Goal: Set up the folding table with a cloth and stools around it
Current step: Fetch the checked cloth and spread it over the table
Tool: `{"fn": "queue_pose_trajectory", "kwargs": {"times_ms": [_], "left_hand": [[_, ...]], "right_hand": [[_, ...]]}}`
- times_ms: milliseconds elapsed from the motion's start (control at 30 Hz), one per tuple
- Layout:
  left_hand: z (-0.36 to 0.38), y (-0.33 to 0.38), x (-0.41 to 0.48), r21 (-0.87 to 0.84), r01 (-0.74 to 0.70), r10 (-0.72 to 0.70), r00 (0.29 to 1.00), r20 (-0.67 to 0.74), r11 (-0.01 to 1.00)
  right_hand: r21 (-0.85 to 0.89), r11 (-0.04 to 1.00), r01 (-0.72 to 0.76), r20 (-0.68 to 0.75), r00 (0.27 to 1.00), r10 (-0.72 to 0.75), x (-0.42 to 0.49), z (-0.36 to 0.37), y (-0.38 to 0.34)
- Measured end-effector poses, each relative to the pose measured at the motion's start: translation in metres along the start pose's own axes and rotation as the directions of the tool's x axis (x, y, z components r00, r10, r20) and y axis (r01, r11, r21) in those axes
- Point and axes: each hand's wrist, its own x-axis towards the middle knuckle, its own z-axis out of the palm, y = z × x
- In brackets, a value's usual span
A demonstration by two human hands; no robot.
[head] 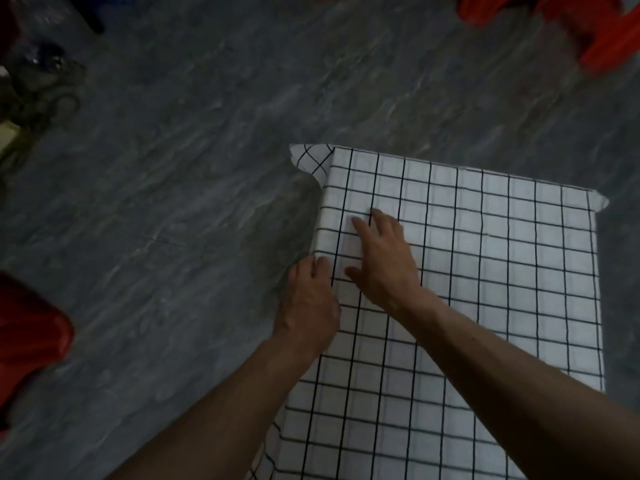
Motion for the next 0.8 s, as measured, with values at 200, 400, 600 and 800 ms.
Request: {"fn": "queue_pose_trajectory", "kwargs": {"times_ms": [200,400,600,800], "left_hand": [[-0.008,0.016,0.068,0.052,-0.013,0.011,0.999,0.046,0.999],[-0.022,0.027,0.127,0.018,-0.018,0.017,0.999,0.043,1.000],[-0.023,0.021,0.147,0.032,-0.031,0.028,0.996,0.084,0.999],[-0.015,0.015,0.121,0.111,-0.080,0.085,0.996,-0.039,0.991]], "right_hand": [[-0.002,1.000,-0.021,0.012,1.000,0.021,0.024,-0.003,0.002],[0.015,1.000,-0.027,0.003,1.000,0.027,0.026,0.005,0.000],[0.045,0.998,-0.045,0.045,0.998,0.043,0.027,-0.002,-0.002],[0.045,0.999,-0.024,0.007,1.000,0.024,0.026,-0.002,-0.001]]}}
